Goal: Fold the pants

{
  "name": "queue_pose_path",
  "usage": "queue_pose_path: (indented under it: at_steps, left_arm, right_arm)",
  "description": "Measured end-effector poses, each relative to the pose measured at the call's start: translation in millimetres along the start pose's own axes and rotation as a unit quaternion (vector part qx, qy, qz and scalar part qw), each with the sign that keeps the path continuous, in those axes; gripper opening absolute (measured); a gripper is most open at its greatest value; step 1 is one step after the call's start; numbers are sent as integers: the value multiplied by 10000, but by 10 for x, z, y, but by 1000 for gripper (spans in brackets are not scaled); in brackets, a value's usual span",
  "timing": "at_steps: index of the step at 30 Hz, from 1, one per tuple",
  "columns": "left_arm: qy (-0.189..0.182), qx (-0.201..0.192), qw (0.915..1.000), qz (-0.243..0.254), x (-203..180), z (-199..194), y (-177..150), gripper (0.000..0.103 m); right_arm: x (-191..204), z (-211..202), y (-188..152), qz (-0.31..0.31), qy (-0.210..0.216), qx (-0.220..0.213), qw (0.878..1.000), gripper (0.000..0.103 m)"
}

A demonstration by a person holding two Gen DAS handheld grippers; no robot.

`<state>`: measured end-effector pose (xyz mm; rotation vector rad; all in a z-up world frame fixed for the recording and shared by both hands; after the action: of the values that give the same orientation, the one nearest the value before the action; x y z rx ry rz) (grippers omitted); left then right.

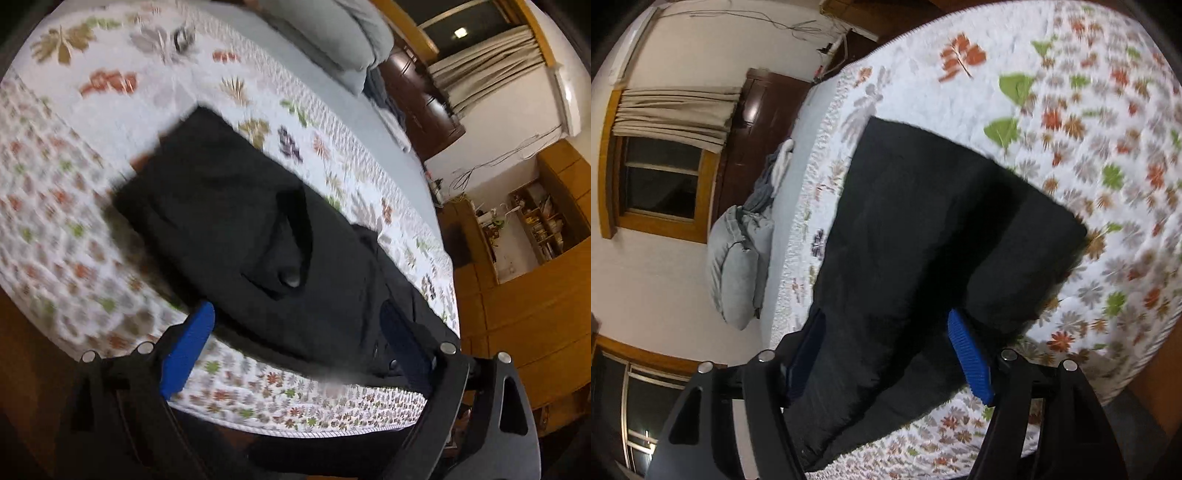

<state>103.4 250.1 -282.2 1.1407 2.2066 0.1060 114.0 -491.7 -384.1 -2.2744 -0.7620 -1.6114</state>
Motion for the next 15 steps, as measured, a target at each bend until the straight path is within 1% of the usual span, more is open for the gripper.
queue_pose_path:
  at_steps: [2, 5, 7, 8, 10, 12, 15]
  left_arm:
    - [44, 112, 9999, -109, -6, 141, -32, 91]
    - [23, 270, 9985, -485, 21, 306, -73, 91]
    - [242, 380, 9964, -712, 109, 383, -87, 91]
    - [248, 399, 9953, -842, 127, 405, -98, 91]
    - [360, 430, 9946, -878, 130, 420, -119, 91]
    - [493, 348, 9949, -811, 125, 412, -109, 91]
    - [585, 126, 9951, -787, 135, 377, -18, 91]
  right_arm:
    - [-28, 67, -18, 31, -29, -3, 10000, 73]
    - [-11, 95, -25, -27, -44, -11, 10000, 77]
    - [-11, 119, -21, -50, -67, 13, 10000, 77]
    - [-14, 121, -17, -52, -64, 20, 10000, 76]
    - [-24, 120, 20, -25, -41, 22, 10000, 76]
    - [-33, 109, 24, -31, -42, 21, 10000, 76]
    - [-44, 138, 27, -78, -110, 52, 9999, 76]
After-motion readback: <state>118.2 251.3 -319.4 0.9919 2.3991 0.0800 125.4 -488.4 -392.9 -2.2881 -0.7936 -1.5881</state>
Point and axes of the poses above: each gripper's, at about its wrist camera, not at the fingertips, and z roughly the way its jaws point, x to its left, y to its top, the point moved 9 cm from there along z, roughly the way its jaws point, and after that the axes turned 11 degrees about y, right-handed, at the moved point
